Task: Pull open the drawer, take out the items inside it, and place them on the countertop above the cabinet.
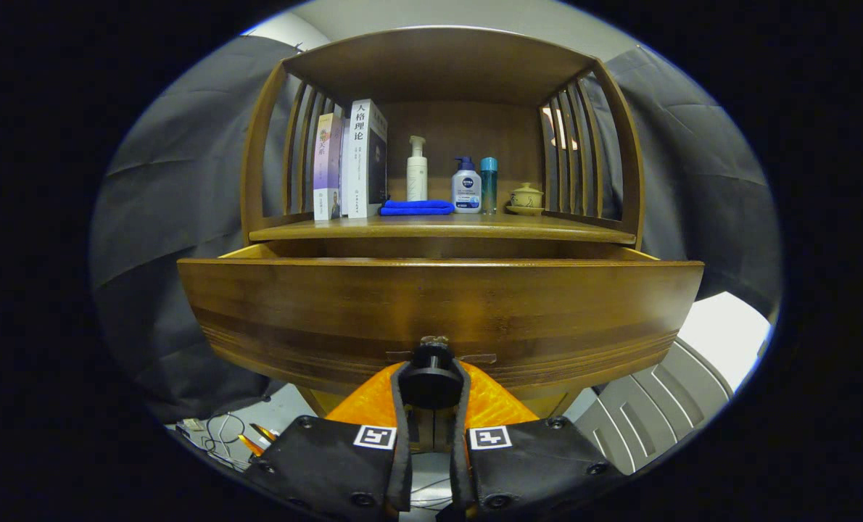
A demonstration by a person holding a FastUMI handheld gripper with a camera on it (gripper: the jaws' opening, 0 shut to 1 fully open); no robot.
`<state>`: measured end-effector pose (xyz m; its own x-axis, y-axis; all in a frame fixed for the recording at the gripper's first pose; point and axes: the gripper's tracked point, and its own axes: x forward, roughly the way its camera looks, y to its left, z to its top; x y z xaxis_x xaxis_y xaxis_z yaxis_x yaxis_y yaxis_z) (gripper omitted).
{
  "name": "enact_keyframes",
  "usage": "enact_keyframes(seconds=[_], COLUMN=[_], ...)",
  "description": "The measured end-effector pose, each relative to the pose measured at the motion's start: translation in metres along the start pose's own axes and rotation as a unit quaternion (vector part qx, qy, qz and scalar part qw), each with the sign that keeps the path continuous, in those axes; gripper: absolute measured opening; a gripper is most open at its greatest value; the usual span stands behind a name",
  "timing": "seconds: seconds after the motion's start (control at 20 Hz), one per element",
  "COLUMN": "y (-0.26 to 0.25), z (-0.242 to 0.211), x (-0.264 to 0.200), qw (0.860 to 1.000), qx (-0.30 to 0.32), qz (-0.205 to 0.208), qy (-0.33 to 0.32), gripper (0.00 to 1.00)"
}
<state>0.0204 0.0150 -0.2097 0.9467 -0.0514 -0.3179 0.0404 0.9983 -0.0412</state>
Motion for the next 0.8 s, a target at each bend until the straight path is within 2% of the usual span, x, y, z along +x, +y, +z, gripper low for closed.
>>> enact_keyframes(seconds=[0.8], y=[0.009], z=[-0.029], x=[-0.066], qw=[0.999], qx=[-0.026], qz=[0.031], qy=[0.009], gripper=[0.23])
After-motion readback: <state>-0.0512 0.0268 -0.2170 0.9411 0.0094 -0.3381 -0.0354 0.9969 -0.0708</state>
